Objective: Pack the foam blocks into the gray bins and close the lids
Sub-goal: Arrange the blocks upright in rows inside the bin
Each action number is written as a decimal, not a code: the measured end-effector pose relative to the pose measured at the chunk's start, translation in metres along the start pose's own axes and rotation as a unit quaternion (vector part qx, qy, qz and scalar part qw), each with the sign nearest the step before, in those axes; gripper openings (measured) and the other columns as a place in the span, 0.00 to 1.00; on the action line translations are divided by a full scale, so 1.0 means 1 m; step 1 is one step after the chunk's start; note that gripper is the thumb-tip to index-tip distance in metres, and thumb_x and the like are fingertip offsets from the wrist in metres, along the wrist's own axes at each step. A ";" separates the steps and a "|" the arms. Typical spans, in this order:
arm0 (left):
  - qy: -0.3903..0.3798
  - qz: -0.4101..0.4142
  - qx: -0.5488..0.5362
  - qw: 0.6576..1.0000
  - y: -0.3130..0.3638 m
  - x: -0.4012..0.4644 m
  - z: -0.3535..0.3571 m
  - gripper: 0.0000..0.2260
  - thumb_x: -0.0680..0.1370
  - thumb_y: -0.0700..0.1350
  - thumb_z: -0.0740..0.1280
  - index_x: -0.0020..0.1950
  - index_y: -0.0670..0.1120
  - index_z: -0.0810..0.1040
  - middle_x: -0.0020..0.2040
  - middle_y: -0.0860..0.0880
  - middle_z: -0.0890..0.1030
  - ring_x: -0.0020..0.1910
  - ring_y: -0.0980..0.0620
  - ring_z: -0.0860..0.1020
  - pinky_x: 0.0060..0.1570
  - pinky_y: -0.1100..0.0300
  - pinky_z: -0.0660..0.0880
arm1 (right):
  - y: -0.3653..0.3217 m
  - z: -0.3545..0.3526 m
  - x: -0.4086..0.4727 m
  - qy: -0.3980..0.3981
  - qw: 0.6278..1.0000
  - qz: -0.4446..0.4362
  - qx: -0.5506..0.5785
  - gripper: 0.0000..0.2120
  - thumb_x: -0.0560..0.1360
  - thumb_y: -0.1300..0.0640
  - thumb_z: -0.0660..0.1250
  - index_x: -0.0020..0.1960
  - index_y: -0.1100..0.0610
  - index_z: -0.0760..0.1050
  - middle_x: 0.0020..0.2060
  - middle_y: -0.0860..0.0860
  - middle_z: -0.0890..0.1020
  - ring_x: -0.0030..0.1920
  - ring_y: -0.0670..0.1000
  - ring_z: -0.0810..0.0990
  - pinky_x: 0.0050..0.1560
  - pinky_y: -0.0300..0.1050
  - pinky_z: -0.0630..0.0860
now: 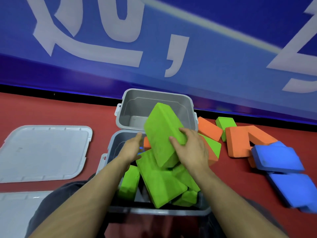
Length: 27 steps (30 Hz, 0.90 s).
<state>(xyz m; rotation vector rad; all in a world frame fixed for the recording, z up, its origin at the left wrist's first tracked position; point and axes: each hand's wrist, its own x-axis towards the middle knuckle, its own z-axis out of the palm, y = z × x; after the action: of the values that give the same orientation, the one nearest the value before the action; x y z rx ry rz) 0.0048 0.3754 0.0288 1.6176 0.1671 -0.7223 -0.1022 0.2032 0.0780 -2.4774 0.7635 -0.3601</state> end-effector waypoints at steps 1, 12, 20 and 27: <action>0.017 -0.009 0.012 1.000 -0.003 0.002 -0.005 0.19 0.84 0.60 0.56 0.55 0.47 0.77 0.55 0.47 0.79 0.51 0.47 0.78 0.49 0.53 0.76 | -0.003 0.008 -0.004 -0.014 0.998 -0.019 -0.056 0.26 0.76 0.35 0.67 0.71 0.43 0.72 0.69 0.45 0.73 0.68 0.53 0.73 0.64 0.51 0.72; -0.002 -0.030 0.041 0.999 -0.012 0.003 -0.017 0.21 0.84 0.57 0.58 0.67 0.43 0.75 0.63 0.43 0.78 0.58 0.44 0.79 0.51 0.51 0.77 | -0.010 0.041 -0.014 -0.056 0.983 -0.050 -0.169 0.31 0.74 0.29 0.62 0.71 0.44 0.71 0.70 0.50 0.68 0.68 0.57 0.68 0.65 0.55 0.68; 0.026 -0.017 0.044 0.999 -0.021 0.000 -0.035 0.18 0.84 0.58 0.60 0.61 0.45 0.76 0.56 0.45 0.77 0.51 0.46 0.76 0.55 0.48 0.77 | -0.016 0.038 -0.012 -0.092 0.970 -0.093 -0.204 0.35 0.77 0.30 0.58 0.79 0.46 0.62 0.78 0.52 0.60 0.78 0.55 0.56 0.76 0.54 0.56; 0.015 0.015 0.026 0.999 -0.017 -0.006 -0.046 0.19 0.83 0.58 0.61 0.65 0.47 0.74 0.58 0.48 0.78 0.53 0.50 0.78 0.40 0.59 0.76 | -0.031 0.044 -0.019 -0.077 0.966 -0.151 -0.195 0.34 0.78 0.32 0.59 0.78 0.49 0.65 0.79 0.51 0.61 0.80 0.54 0.57 0.78 0.51 0.55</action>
<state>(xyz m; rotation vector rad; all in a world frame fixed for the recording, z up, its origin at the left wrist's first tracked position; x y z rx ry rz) 0.0079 0.4237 0.0184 1.6789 0.1467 -0.6843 -0.0867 0.2539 0.0566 -2.9610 0.4208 -0.1267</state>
